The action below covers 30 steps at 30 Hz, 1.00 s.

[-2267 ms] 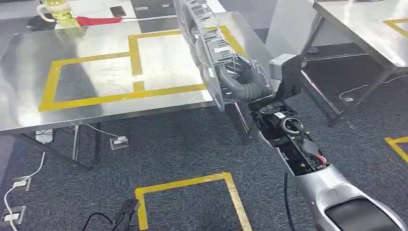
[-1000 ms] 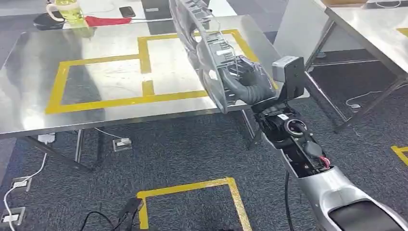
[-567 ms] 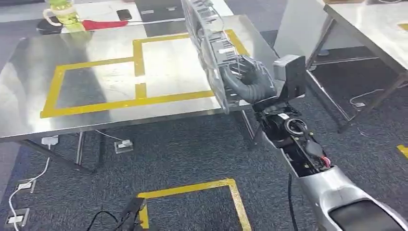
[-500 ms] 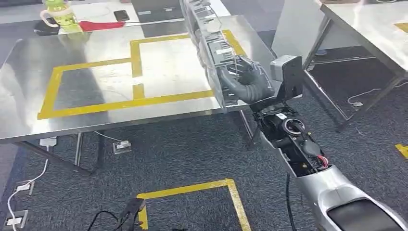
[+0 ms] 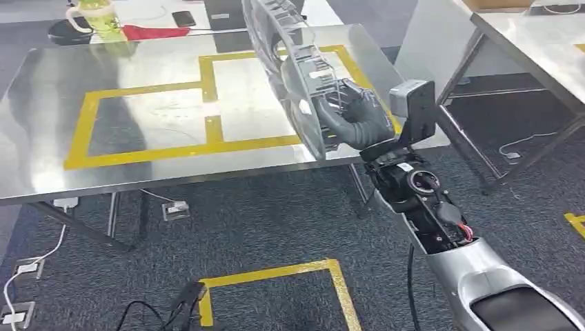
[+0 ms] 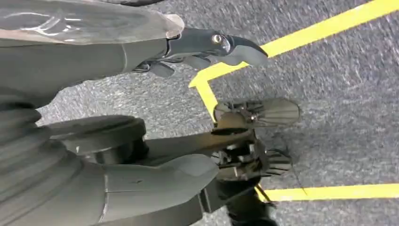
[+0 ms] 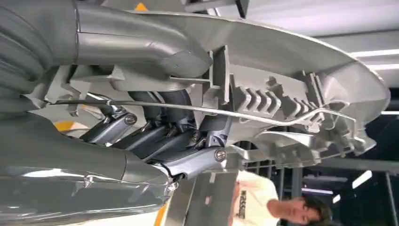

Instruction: Take the parts from the cabinet and place them on the table.

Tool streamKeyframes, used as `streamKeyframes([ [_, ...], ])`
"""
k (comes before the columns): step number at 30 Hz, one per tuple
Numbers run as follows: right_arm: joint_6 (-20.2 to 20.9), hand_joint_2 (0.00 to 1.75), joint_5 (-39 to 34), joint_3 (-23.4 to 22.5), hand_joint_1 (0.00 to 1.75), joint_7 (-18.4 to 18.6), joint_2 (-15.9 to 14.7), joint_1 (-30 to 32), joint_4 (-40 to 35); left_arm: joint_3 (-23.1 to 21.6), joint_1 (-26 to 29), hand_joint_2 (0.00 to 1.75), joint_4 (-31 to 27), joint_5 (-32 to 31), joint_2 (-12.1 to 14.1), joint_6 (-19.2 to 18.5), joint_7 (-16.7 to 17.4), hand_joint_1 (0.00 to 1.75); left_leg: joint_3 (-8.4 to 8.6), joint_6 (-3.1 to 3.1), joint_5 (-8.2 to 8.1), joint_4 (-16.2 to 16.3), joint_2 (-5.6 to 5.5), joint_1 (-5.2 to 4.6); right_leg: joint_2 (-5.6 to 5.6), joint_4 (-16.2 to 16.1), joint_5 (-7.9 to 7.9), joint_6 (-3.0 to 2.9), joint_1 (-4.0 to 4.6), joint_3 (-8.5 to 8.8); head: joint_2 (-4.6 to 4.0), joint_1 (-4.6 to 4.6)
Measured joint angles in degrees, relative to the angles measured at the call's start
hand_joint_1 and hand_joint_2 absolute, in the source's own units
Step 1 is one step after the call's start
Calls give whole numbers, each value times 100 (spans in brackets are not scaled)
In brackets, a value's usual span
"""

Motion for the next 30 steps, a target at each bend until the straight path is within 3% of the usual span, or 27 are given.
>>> streamKeyframes([
  [1, 0, 175, 0, 0, 175, -2, 0, 7, 13, 0, 1, 175, 0, 0, -2, 0, 0, 0, 13, 4, -12, 6, -3, -2, -1, 105, 49, 0, -1, -84, 0, 11],
  [2, 0, 175, 0, 0, 175, -2, 0, 12, 20, 0, 3, 175, 0, 0, -2, 0, 0, 0, 32, 4, -28, 10, -13, -2, -1, -86, 231, -8, -1, -23, 0, 26],
  [5, 0, 175, 0, 2, 175, -2, 2, 3, 20, 0, 2, 175, 0, 0, -4, 0, 0, 0, 108, -40, -99, 46, -48, -2, -5, -1532, 1044, -80, 2, 593, 0, 72],
  [7, 0, 175, 0, 4, 175, -15, 9, -13, 33, -2, 1, 175, 0, 0, -4, 0, 0, 0, 60, -91, -111, 80, -49, -37, 3, -1770, 959, -133, 39, 682, 0, 81],
  [9, 7, 175, 0, 9, 175, -20, 15, -8, 35, -4, 10, 175, 0, 2, -4, 0, 0, 0, 63, -144, -92, 36, -45, -24, 19, -1746, 956, -166, 66, 660, 0, 66],
  [11, 2, 175, 0, 7, 175, -31, 26, -11, 35, -7, 5, 175, 0, 4, 4, 0, 0, 0, 64, -211, -149, 78, -28, -19, 12, -1844, 993, -228, -5, 746, 0, 65],
  [12, 2, 175, 2, 4, 175, -33, 37, -15, 35, -9, 0, 175, 0, 4, 4, 0, -2, 0, -40, -236, -304, 330, -9, -23, 7, -1854, 992, -265, -11, 761, 0, 26],
  [14, 7, 175, 2, 4, 175, -46, 52, -10, 37, -9, 5, 175, 0, 13, 4, 0, -2, 0, -529, -285, -741, 1309, -7, -4, 0, -1854, 980, -290, -11, 762, 0, -50],
  [15, 13, 175, 2, 4, 175, -55, 55, -10, 41, -9, 16, 175, 0, 15, 4, 0, -2, 0, -773, -305, -883, 1755, -7, 1, 0, -1853, 976, -296, -10, 762, 0, -68],
  [16, 15, 175, 2, 4, 175, -57, 59, -10, 52, -9, 24, 175, 0, 18, 4, 0, -2, 0, -908, -316, -887, 1960, -6, 10, 1, -1852, 970, -304, -11, 767, 0, -83],
  [17, 18, 175, 4, 4, 175, -59, 61, -9, 63, -9, 29, 175, 0, 24, 7, 0, -2, 0, -894, -319, -752, 1863, -5, 20, 5, -1852, 961, -301, -15, 779, 0, -103],
  [18, 22, 175, 4, 4, 175, -59, 61, -8, 68, -9, 27, 175, 0, 31, 11, 0, -2, 0, -740, -315, -507, 1498, -3, 27, 13, -1851, 949, -289, -20, 796, 0, -125],
  [20, 24, 175, 7, 4, 175, -57, 74, -10, 68, -9, 21, 175, 0, 31, 22, 0, -4, 0, -263, -294, 2, 470, 7, 34, 23, -1846, 911, -258, -27, 838, 0, -160],
  [21, 24, 175, 7, 4, 175, -61, 85, -15, 68, -9, 14, 175, 0, 31, 22, 0, -4, 0, -83, -266, 62, 76, 9, 19, 29, -1833, 890, -223, 5, 830, 0, -188],
  [25, 33, 175, 7, 7, 175, -63, 94, -15, 70, -9, 7, 175, 0, 33, 22, 0, -4, 0, -72, -147, 17, 49, -2, -9, 37, -1841, 847, -110, 15, 848, 0, -122],
  [26, 33, 175, 7, 4, 175, -61, 94, -11, 70, -9, 6, 175, 0, 33, 20, 0, -4, 0, -25, -102, 30, -7, -1, 38, 31, -1814, 795, -73, 1, 843, 0, -122],
  [27, 33, 175, 7, 4, 175, -61, 94, -15, 70, -7, 3, 175, 0, 31, 20, 0, -7, 0, 4, -67, 16, -16, 2, 34, 7, -1606, 663, -50, 3, 785, 0, -85],
  [28, 33, 175, 7, 4, 175, -63, 94, -21, 70, -7, -3, 175, 0, 31, 20, 0, -7, 0, 15, -36, 8, -15, 4, 32, 4, -1204, 443, -31, 1, 602, 0, -35],
  [30, 37, 175, 7, 4, 175, -63, 94, 0, 74, -9, -1, 175, 0, 31, 17, -2, -7, 0, 30, -7, -12, -12, 6, 17, 1, -201, 42, -2, 1, 103, 0, 9],
])
